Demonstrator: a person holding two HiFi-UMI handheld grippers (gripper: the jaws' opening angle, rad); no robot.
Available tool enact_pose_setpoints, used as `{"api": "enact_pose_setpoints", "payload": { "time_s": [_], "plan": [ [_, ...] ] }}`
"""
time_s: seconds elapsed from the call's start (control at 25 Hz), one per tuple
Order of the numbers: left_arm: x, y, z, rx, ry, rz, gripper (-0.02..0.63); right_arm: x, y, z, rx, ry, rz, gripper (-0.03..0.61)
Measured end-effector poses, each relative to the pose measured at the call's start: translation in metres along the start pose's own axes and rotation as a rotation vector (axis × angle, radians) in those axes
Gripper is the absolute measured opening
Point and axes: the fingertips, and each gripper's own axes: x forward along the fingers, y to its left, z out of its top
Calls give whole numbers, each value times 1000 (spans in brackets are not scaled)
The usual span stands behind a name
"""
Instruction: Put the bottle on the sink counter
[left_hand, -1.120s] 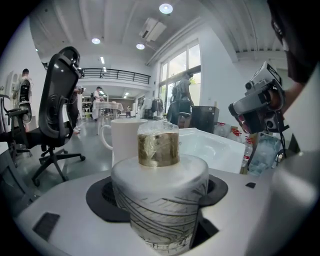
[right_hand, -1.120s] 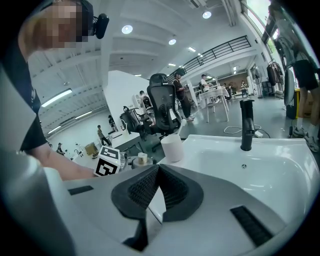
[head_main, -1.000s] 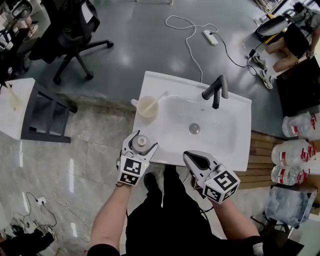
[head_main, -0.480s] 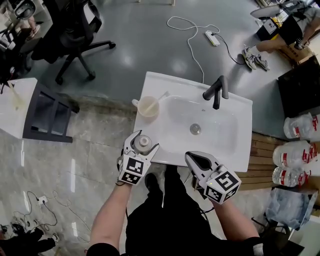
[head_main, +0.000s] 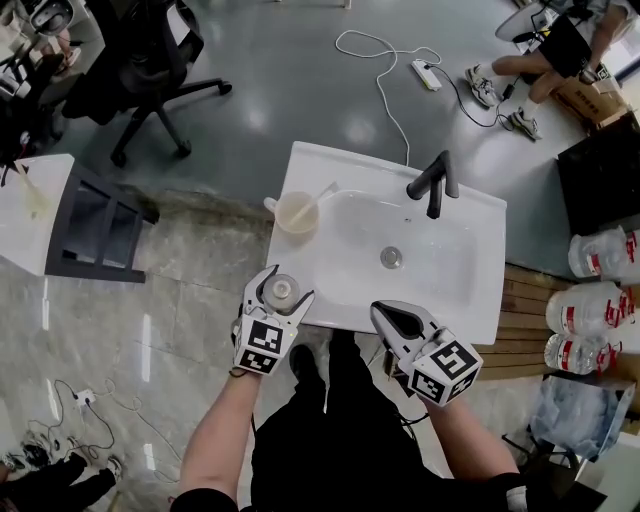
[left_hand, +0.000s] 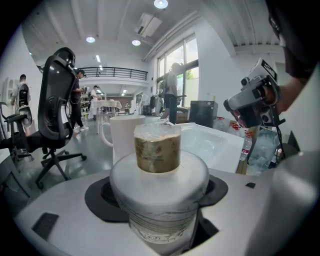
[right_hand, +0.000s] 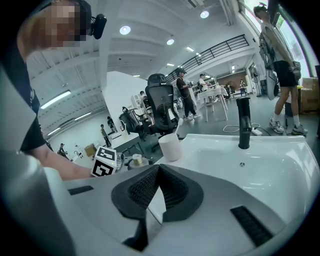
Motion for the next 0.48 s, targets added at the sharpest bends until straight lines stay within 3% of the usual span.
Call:
{"api": "enact_pose_setpoints", "payload": {
  "time_s": [0.32,0.48],
  "plan": [
    [3,0,2,-20,-5,2,344,4,4,1,-2,4,14,14],
    [10,1,3,7,-5,0,344,4,1,-1,1,4,7,14]
  ]
}}
